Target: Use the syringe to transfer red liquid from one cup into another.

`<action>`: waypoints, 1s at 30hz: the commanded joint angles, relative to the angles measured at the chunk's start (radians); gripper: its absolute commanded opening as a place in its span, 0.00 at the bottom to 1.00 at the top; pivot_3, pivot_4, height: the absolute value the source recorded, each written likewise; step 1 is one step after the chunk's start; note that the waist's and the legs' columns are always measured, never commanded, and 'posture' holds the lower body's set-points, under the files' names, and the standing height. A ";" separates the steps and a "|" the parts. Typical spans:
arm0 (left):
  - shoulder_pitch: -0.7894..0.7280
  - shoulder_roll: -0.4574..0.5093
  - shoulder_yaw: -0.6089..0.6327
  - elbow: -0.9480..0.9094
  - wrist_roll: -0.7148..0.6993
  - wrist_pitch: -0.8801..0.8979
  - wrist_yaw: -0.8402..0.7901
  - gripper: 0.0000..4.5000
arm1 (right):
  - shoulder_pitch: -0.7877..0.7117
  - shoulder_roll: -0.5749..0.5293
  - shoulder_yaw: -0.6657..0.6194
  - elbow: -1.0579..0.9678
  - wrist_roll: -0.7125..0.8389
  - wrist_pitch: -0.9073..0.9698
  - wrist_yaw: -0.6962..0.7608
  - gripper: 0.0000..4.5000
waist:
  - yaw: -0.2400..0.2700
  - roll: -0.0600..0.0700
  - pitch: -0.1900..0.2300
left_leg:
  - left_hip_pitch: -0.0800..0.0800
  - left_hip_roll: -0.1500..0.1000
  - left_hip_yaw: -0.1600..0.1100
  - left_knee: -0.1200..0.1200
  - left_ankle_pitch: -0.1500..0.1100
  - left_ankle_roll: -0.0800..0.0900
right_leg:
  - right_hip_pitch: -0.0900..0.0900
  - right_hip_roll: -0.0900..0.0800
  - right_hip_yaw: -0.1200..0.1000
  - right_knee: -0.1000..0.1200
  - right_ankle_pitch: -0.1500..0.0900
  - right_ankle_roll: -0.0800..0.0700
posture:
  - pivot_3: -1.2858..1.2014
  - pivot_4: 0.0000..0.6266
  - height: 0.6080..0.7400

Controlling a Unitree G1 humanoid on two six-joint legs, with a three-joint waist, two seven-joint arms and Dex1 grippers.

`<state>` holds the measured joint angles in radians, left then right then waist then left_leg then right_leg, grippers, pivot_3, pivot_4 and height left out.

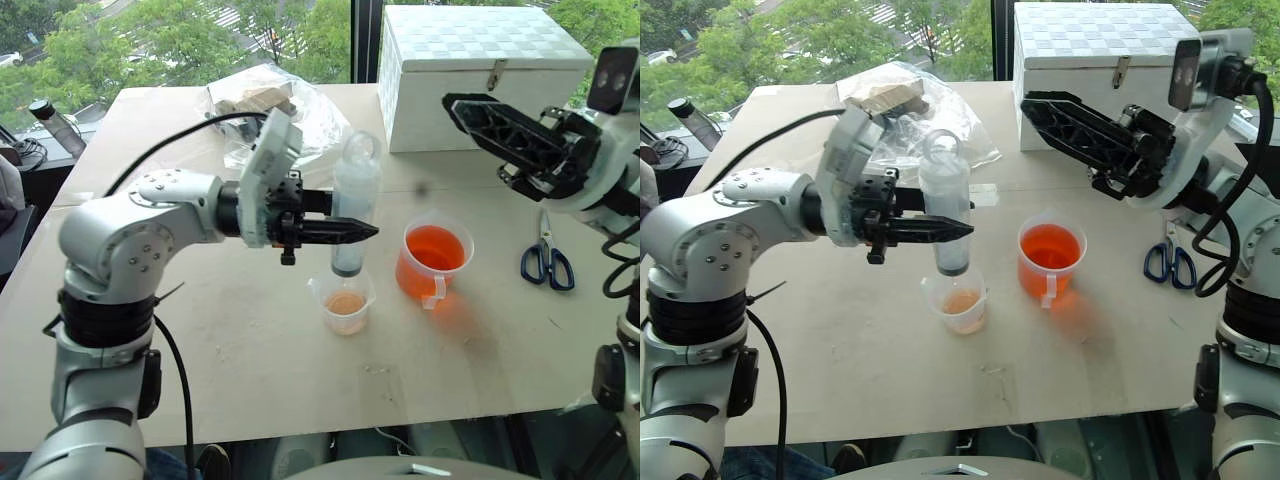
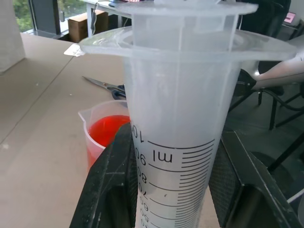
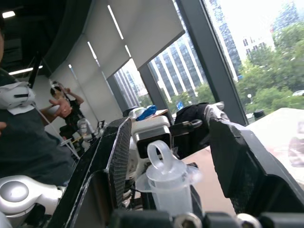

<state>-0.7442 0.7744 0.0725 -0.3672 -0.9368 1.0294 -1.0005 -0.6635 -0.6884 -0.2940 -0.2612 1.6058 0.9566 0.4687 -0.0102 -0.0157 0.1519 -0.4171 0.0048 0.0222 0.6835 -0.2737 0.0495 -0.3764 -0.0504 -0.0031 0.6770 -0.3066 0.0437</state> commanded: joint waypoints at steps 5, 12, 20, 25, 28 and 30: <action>0.094 0.257 0.150 0.082 0.020 0.057 -0.031 0.30 | 0.236 -0.228 -0.140 -0.006 -0.161 0.032 0.148 0.61 | -0.004 0.000 0.000 | 0.000 0.000 0.001 -0.002 0.000 0.000 | 0.000 0.000 0.001 -0.001 0.000 0.000 | 0.52 0.24 1.00; 0.317 0.329 0.080 0.125 0.119 0.042 -0.037 0.30 | 0.414 -0.296 -0.146 -0.075 -0.276 0.036 0.229 0.61 | 0.001 0.000 0.000 | 0.001 0.000 0.001 -0.003 -0.002 0.003 | 0.000 0.000 0.001 0.000 0.000 0.000 | 0.52 0.24 1.00; 0.298 0.218 -0.076 0.315 0.299 -0.039 0.030 0.41 | 0.527 -0.282 -0.071 -0.156 -0.514 -0.066 0.291 0.63 | 0.013 0.002 -0.001 | 0.001 0.000 0.001 -0.003 -0.002 0.003 | 0.000 -0.001 0.001 -0.001 0.000 0.000 | 0.52 0.24 1.00; 0.284 0.165 -0.061 0.349 0.344 -0.096 0.048 0.89 | 0.642 -0.258 -0.109 -0.193 -0.657 -0.176 0.317 0.63 | 0.022 0.000 0.000 | 0.000 0.000 0.001 -0.003 -0.002 0.003 | -0.001 0.000 0.001 0.000 0.000 0.000 | 0.52 0.24 1.00; 0.301 0.146 0.008 0.325 0.364 -0.174 0.079 0.99 | 0.754 -0.241 -0.180 -0.190 -0.726 -0.268 0.382 0.63 | 0.026 0.000 0.000 | -0.002 0.000 0.001 -0.002 0.000 0.000 | -0.002 -0.001 0.001 -0.001 0.000 0.000 | 0.52 0.24 1.00; 0.325 0.134 0.075 0.286 0.339 -0.207 0.082 0.99 | 0.794 -0.220 -0.222 -0.171 -0.754 -0.317 0.402 0.63 | 0.024 0.000 0.000 | -0.002 0.000 0.001 -0.002 0.000 0.000 | -0.001 -0.001 0.001 -0.003 0.000 0.000 | 0.52 0.24 1.00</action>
<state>-0.4224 0.9095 0.0724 -0.0252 -0.5737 0.8618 -0.9209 0.1233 -0.9117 -0.4442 -0.4255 0.8735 0.6953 0.8464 0.0136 -0.0156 0.1521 -0.4186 0.0048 0.0230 0.6814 -0.2740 0.0498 -0.3774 -0.0515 -0.0023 0.6744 -0.3066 0.0437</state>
